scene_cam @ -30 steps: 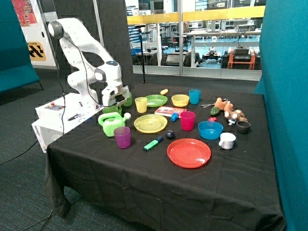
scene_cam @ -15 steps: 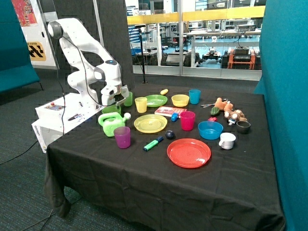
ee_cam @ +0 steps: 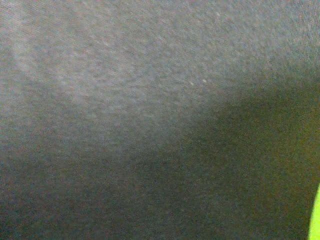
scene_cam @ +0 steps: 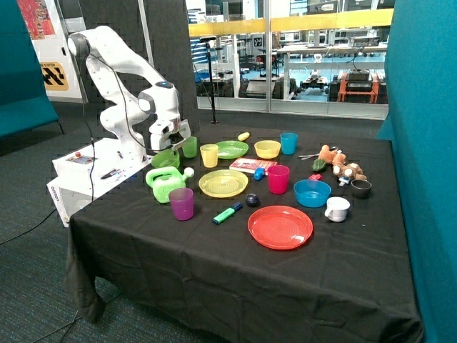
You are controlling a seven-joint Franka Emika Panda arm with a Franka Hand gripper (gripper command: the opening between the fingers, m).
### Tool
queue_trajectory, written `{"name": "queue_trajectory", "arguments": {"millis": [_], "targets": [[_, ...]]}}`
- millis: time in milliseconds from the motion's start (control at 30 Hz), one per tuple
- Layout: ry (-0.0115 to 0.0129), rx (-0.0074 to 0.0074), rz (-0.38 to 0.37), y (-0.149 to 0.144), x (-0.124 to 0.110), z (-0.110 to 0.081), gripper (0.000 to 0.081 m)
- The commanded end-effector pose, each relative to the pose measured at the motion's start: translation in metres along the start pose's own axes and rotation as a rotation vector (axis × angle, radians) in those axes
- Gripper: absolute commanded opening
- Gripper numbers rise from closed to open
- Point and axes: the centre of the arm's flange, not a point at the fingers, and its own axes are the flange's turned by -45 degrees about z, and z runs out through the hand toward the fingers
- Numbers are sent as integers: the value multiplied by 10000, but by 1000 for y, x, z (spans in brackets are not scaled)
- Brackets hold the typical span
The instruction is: Place the bowls on the appropriate plate
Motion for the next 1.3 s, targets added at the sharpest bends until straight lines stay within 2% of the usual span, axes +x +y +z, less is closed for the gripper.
{"name": "queue_trajectory", "arguments": {"millis": [0, 67, 333, 500, 700, 833, 867, 1100, 1267], "targets": [[-4, -7, -303, -11, 10, -17, 0], [-4, -7, -319, -13, 12, -19, 0], [-5, -6, -1055, -41, 39, -49, 0], [-5, -6, -1351, -57, 49, -59, 0], [-5, -6, -2180, -94, 64, -73, 0], [-5, -6, -2372, -112, 68, -76, 0], [-5, -6, -2678, -121, 69, -77, 0], [-5, -6, -3305, -162, 75, -77, 0], [-5, -6, -3473, -177, 78, -78, 0]]}}
